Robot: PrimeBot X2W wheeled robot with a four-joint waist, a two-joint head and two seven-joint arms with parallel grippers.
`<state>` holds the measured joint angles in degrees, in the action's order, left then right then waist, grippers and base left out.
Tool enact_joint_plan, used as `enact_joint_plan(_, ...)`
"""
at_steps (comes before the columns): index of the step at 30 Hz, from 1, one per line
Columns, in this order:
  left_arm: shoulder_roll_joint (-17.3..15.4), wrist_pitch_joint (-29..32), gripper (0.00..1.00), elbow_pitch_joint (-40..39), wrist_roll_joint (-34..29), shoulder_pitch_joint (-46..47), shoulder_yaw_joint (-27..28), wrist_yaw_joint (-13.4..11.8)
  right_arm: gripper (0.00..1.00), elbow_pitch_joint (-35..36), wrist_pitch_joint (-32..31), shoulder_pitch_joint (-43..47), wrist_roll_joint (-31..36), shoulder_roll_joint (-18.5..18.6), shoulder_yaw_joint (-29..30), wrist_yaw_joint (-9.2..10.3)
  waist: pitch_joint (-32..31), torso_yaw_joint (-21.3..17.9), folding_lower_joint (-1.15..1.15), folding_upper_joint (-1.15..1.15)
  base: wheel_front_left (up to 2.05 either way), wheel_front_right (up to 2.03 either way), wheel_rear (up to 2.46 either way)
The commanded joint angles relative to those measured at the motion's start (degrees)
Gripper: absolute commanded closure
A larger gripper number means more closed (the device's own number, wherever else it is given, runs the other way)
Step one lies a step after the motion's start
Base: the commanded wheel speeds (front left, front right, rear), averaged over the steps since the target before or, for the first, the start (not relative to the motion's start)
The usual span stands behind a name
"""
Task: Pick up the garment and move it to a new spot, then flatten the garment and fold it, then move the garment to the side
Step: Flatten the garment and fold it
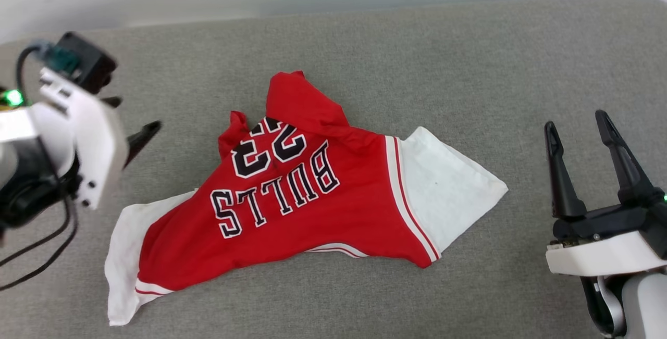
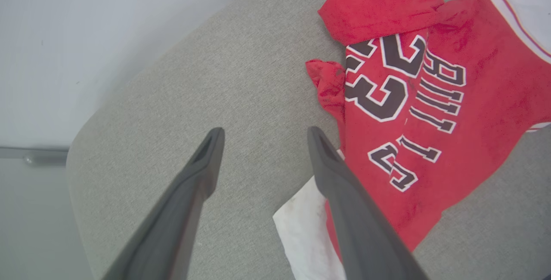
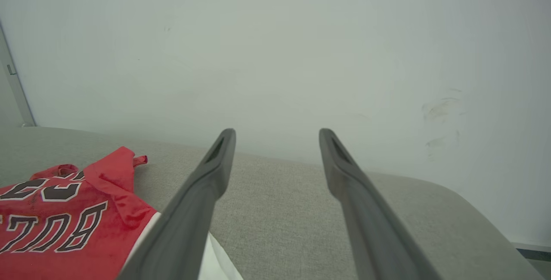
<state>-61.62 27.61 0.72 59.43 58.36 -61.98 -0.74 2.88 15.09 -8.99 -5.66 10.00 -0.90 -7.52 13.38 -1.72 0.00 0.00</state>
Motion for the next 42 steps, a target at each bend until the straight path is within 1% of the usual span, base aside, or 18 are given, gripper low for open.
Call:
enact_joint_plan(1, 1.49, 1.45, 0.0, 0.32, 0.75, 1.49, 0.22, 0.67, 0.0, 0.14, 0.1, -1.07, -0.24, 0.24, -0.44, 0.06, 1.23, -0.96, 0.0, 0.0, 0.0, 0.0, 0.0)
enact_joint_plan(3, 4.2, 4.42, 0.0, 1.06, 2.0, 3.82, 0.16, 2.04, 0.0, 0.13, 0.1, -1.93, -0.06, 0.4, -1.03, 0.06, 2.26, -1.79, 0.0, 0.0, 0.0, 0.0, 0.0)
enact_joint_plan(6, 7.49, 9.07, 0.0, 2.57, 1.92, 6.86, -1.17, 3.79, 0.0, 0.21, 0.11, -3.19, 0.06, 0.53, -1.42, 0.06, 3.81, -3.01, 0.0, 0.0, 0.0, 0.0, 0.0)
enact_joint_plan(9, 10.24, 12.78, 0.0, 4.55, 1.91, 8.94, -2.62, 4.99, 0.0, 0.3, 0.11, -4.16, 0.18, 0.47, -1.45, 0.06, 5.49, -4.09, 0.0, 0.0, 0.0, 0.0, 0.0)
enact_joint_plan(12, 12.47, 15.22, 0.0, 6.88, 1.69, 10.01, -4.09, 5.81, 0.0, 0.43, 0.11, -4.93, 0.31, 0.26, -1.51, 0.06, 7.22, -5.04, 0.0, 0.0, 0.0, 0.0, 0.0)
enact_joint_plan(13, 14.51, 16.42, 0.0, 9.28, 1.45, 10.16, -5.49, 6.33, 0.0, 0.52, 0.11, -5.67, 0.38, -0.1, -1.82, 0.06, 9.04, -5.97, 0.0, 0.0, 0.0, 0.0, 0.0)
enact_joint_plan(20, 17.37, 19.29, 0.0, 15.28, -0.5, 7.96, -9.46, 7.74, 0.0, 0.26, 0.11, -7.88, 0.81, -0.75, -3.12, 0.06, 12.35, -7.75, 0.0, 0.0, 0.0, 0.0, 0.0)
enact_joint_plan(24, 18.98, 18.46, 0.0, 17.69, -1.86, 5.81, -10.98, 7.93, 0.0, 0.03, 0.11, -8.12, 1.15, -0.9, -2.97, 0.06, 12.47, -7.92, 0.0, 0.0, 0.0, 0.0, 0.0)
enact_joint_plan(25, 19.39, 17.62, 0.58, 17.6, -2.38, 5.74, -11.12, 7.96, 0.0, -0.08, 0.11, -7.96, 1.18, -0.9, -2.78, 0.06, 12.19, -7.78, 0.0, 0.0, 0.0, 0.0, 0.0)
enact_joint_plan(26, 19.55, 16.7, 1.0, 17.31, -2.67, 5.96, -11.12, 8.01, 0.0, -0.17, 0.11, -7.66, 1.27, -0.89, -2.67, 0.06, 11.89, -7.62, 0.0, 0.0, 0.0, 0.0, 0.0)
enact_joint_plan(29, 19.25, 14.93, 1.0, 15.81, -3.66, 7.0, -11.13, 8.07, 0.0, -0.46, 0.11, -6.79, 1.48, -0.85, -2.39, 0.06, 10.67, -7.1, 0.0, 0.0, 0.0, 0.0, 0.0)
enact_joint_plan(32, 17.62, 11.99, 1.0, 13.02, -5.93, 9.67, -10.89, 8.09, 0.0, -0.58, 0.1, -5.56, 1.33, -0.89, -1.86, 0.06, 8.56, -6.07, 0.0, 0.0, 0.0, 0.0, 0.0)
enact_joint_plan(36, 16.04, 7.93, 1.0, 9.1, -7.36, 12.07, -10.88, 8.11, 0.0, -0.72, 0.11, -3.69, 1.0, -1.05, -1.32, 0.06, 6.12, -4.78, 0.0, 0.0, 0.0, 0.0, 0.0)
enact_joint_plan(40, 13.9, 6.36, 1.0, 5.4, -7.91, 14.89, -10.29, 8.1, 0.0, -0.58, 0.11, -2.42, 0.83, -1.29, -1.09, 0.06, 4.8, -4.11, 0.0, 0.0, 0.0, 0.0, 0.0)
enact_joint_plan(42, 13.52, 5.88, 1.0, 4.05, -8.31, 16.41, -9.61, 8.08, 0.0, -0.37, 0.11, -2.4, 0.76, -1.4, -1.28, 0.06, 4.73, -4.13, 0.0, 0.0, 0.0, 0.0, 0.0)
